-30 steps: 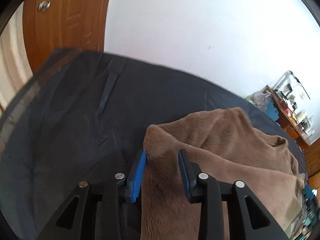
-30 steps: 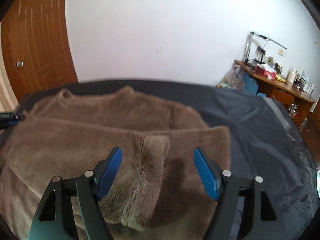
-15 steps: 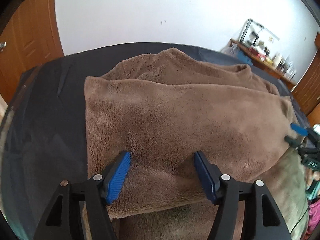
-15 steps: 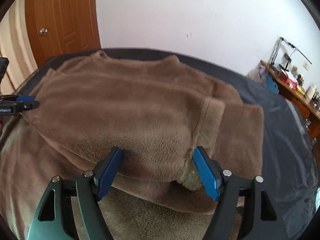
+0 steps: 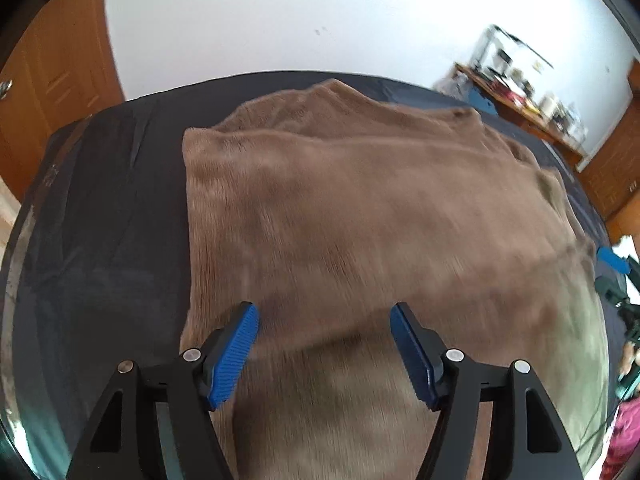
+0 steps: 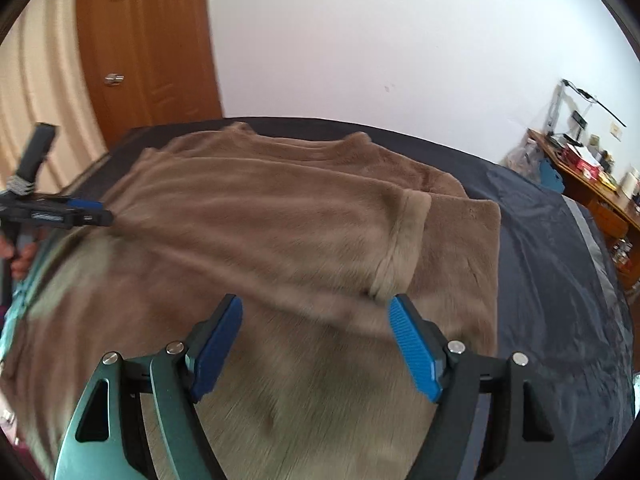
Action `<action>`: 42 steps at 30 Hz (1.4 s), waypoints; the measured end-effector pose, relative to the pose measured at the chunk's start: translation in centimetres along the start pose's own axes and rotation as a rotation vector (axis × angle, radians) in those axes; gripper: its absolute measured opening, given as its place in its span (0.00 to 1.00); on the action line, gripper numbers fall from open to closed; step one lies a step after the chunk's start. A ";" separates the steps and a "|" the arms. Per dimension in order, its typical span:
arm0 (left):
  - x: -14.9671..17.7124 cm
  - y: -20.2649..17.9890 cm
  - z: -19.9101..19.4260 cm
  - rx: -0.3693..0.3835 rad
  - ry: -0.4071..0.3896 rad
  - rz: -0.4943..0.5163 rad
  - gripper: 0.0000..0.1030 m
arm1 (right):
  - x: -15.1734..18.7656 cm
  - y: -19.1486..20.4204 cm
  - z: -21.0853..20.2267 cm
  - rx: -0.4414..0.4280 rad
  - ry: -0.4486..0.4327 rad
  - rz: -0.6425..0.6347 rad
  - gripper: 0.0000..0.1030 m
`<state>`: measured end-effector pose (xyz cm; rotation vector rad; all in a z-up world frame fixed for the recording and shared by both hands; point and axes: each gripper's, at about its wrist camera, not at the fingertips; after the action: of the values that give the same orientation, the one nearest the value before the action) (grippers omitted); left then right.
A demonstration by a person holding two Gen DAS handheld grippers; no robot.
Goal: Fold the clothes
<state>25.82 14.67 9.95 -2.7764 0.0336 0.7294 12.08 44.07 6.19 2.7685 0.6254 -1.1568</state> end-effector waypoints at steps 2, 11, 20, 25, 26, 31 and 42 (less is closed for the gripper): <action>1.6 -1.5 -0.7 -0.005 0.009 0.041 0.70 | 1.4 1.0 -2.3 -0.024 -0.011 -0.024 0.77; 9.3 -6.9 -1.6 -0.091 -0.022 0.130 0.70 | 8.6 6.4 -7.6 -0.095 0.031 -0.119 0.80; 12.7 -8.8 -1.3 -0.123 -0.060 0.134 0.70 | 13.8 8.4 -7.1 -0.063 0.122 -0.108 0.80; 12.9 -8.6 -1.4 -0.125 -0.072 0.111 0.73 | 14.9 8.1 -7.1 -0.054 0.113 -0.063 0.83; 13.0 -8.6 -1.3 -0.125 -0.074 0.106 0.74 | 15.0 8.2 -7.2 -0.050 0.109 -0.066 0.84; 13.0 -8.3 -1.3 -0.123 -0.082 0.088 0.77 | 15.2 8.7 -7.3 -0.030 0.101 -0.076 0.87; 13.3 -8.3 -1.6 -0.119 -0.084 0.082 0.78 | 15.6 8.1 -9.3 0.051 0.043 -0.020 0.88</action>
<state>38.97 22.83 6.88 -2.8676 0.0908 0.8955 31.37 44.01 1.29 2.8428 0.6382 -1.1351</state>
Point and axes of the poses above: each gripper's, at about its wrist camera, not at the fingertips, and z roughly the way its jaws point, y to its left, x to its underside, and after that the axes turned 8 degrees about x, right-handed
